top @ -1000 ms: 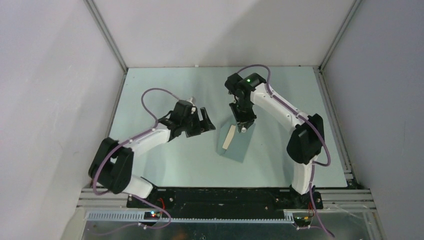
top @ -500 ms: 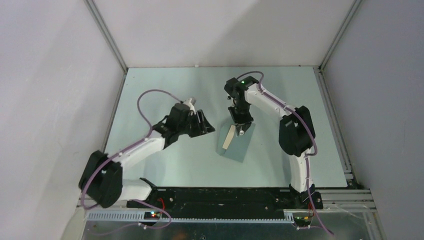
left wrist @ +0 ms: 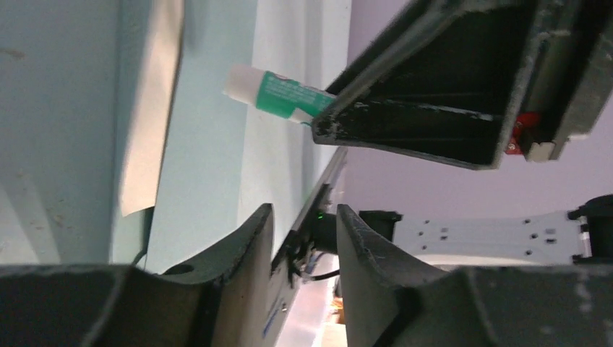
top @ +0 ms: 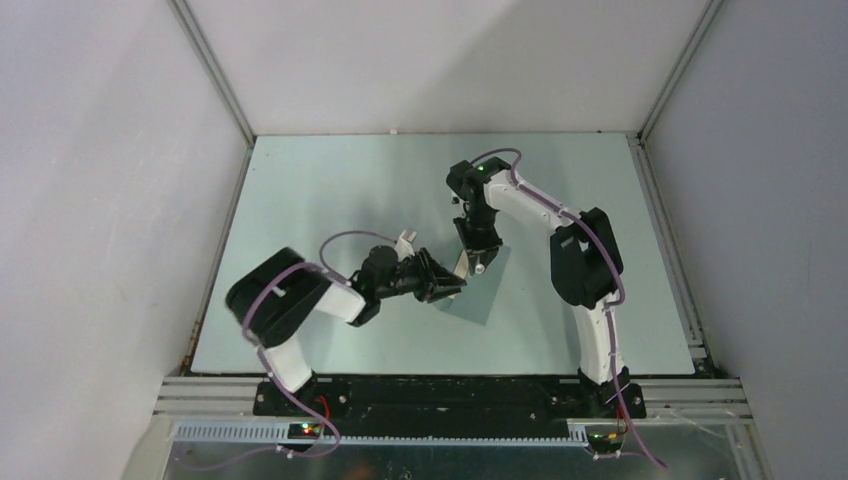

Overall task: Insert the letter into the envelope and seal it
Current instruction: Paint the envelope at the center of the board.

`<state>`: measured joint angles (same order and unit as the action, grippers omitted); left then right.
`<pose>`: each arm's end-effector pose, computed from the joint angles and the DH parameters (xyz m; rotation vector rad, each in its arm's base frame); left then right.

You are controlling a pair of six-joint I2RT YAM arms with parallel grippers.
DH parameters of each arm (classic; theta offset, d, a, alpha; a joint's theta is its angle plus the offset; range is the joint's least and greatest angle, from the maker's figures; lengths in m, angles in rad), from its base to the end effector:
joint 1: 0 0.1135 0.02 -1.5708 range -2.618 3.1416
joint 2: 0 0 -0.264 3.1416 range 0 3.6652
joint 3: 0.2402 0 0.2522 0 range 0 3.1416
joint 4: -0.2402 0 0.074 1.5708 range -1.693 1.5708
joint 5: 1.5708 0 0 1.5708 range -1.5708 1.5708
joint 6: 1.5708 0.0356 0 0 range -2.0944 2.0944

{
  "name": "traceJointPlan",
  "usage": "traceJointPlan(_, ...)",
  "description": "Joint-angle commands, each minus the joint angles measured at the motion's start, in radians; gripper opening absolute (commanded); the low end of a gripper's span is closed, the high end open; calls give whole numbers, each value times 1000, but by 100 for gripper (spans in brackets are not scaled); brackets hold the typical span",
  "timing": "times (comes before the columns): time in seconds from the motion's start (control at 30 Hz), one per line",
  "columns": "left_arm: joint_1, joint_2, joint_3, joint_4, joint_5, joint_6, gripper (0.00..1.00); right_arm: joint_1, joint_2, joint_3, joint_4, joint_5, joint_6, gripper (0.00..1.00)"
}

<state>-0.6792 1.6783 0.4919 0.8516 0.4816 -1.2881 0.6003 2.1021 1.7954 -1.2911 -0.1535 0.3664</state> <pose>0.2196 -0.1985 0.1367 -0.3030 2.2886 -1.6553 0.3290 0.2318 0.2152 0.3516 -3.0203 -0.1879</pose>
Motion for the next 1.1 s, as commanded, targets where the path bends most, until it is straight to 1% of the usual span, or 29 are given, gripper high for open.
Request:
traceJointPlan(0.0,-3,162,-61,521,9,-253,39,-16,20,12,5,6,3,0)
traceJointPlan(0.03,-3,204,-75,603,4,-288,38,-16,22,12,6,8,2,0)
traceJointPlan(0.1,-3,235,-97,665,-9,-308,38,-18,23,12,6,10,2,0)
traceJointPlan(0.2,-3,212,-120,641,-26,-285,38,-19,24,8,6,12,1,0)
traceJointPlan(0.27,-3,173,-123,549,-31,-254,38,-19,25,6,7,12,1,0)
traceJointPlan(0.4,-2,158,-102,408,-47,-193,35,-19,17,1,14,5,1,0)
traceJointPlan(0.53,1,186,-70,314,-76,-149,32,-13,20,-9,20,-4,-1,0)
traceJointPlan(0.77,6,200,-33,155,-111,-62,32,2,34,-16,27,-8,1,0)
traceJointPlan(0.9,18,158,-9,-23,-149,-3,32,10,32,-20,27,-10,-1,0)
traceJointPlan(0.93,19,142,15,-112,-161,25,32,15,32,-21,27,-11,-1,0)
traceJointPlan(0.97,18,136,26,-151,-166,39,32,17,32,-22,28,-12,-1,0)
traceJointPlan(1.03,18,121,62,-289,-185,68,31,24,32,-23,30,-15,-1,0)
traceJointPlan(1.07,19,120,81,-314,-196,84,30,29,33,-23,31,-17,1,0)
